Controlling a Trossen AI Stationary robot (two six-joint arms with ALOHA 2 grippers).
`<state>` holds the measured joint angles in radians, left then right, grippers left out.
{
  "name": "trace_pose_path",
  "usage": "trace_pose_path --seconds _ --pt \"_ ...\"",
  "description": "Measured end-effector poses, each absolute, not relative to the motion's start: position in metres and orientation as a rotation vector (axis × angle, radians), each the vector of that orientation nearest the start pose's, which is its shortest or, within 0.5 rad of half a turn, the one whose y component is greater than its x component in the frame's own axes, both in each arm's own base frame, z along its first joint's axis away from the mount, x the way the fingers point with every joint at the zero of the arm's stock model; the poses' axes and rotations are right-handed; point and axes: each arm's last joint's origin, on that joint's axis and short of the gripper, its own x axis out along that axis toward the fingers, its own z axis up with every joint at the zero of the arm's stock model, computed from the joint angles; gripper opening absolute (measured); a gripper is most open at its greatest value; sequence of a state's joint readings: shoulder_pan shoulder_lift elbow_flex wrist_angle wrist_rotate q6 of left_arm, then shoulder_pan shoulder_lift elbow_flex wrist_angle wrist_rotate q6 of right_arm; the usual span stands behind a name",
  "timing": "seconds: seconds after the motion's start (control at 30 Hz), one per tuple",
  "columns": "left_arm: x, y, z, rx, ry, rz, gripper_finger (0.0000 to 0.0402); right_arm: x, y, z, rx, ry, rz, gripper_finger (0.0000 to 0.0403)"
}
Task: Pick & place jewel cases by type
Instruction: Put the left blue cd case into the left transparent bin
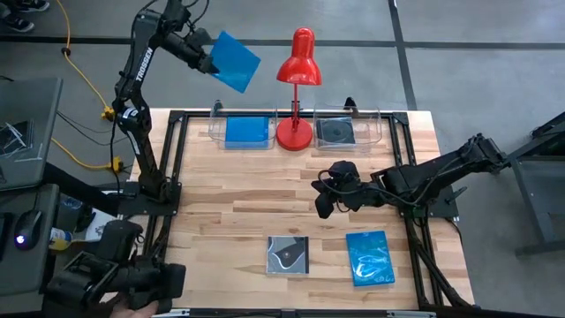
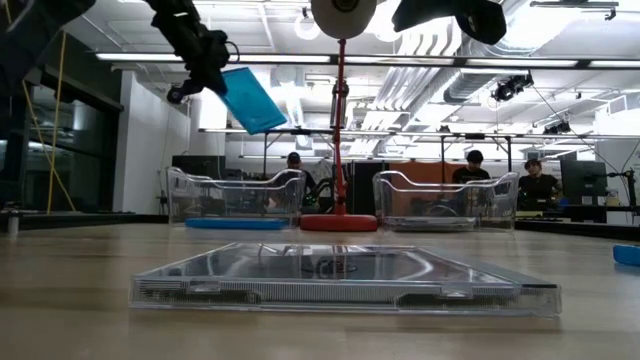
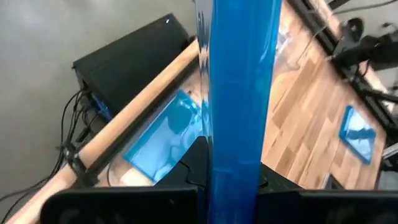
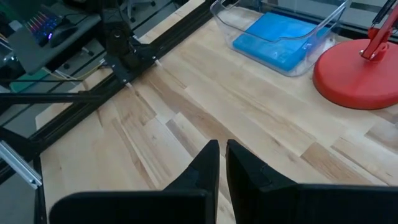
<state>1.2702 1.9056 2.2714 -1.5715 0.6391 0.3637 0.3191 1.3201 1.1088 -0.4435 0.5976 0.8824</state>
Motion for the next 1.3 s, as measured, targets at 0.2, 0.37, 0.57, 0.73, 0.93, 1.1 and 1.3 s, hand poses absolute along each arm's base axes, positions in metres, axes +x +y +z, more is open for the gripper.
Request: trace_pose_path --seconds 0.2,0.37,0.57,0.73,0.93,1.1,1.3 --pt "0.115 0.314 0.384 -0.703 0.851 0.357 0.0017 0.27 0.072 0.311 0.558 0.419 -0.504 0.0012" --pt "0.11 0.296 0.356 -0.747 0.83 0.358 0.0017 0.27 0.072 0.311 0.552 0.42 -0.503 0.0012" --pt "0.103 0.271 0.325 -0.823 0.742 0.402 0.0017 0.27 0.072 0.311 0.531 0.426 -0.497 0.0012" --pt "0.104 0.251 0.297 -0.885 0.714 0.439 0.0017 0.27 0.072 0.311 0.51 0.422 -0.505 0.0012" --pt "0.113 0.237 0.278 -0.938 0.624 0.5 0.0017 0.27 0.072 0.311 0.502 0.424 -0.504 0.0012" --pt "0.12 0.231 0.261 -1.0 0.611 0.537 0.0017 0.27 0.072 0.311 0.501 0.424 -0.504 0.0012" --pt "0.131 0.227 0.249 -1.035 0.591 0.533 0.0017 0.27 0.072 0.311 0.502 0.426 -0.501 0.0012"
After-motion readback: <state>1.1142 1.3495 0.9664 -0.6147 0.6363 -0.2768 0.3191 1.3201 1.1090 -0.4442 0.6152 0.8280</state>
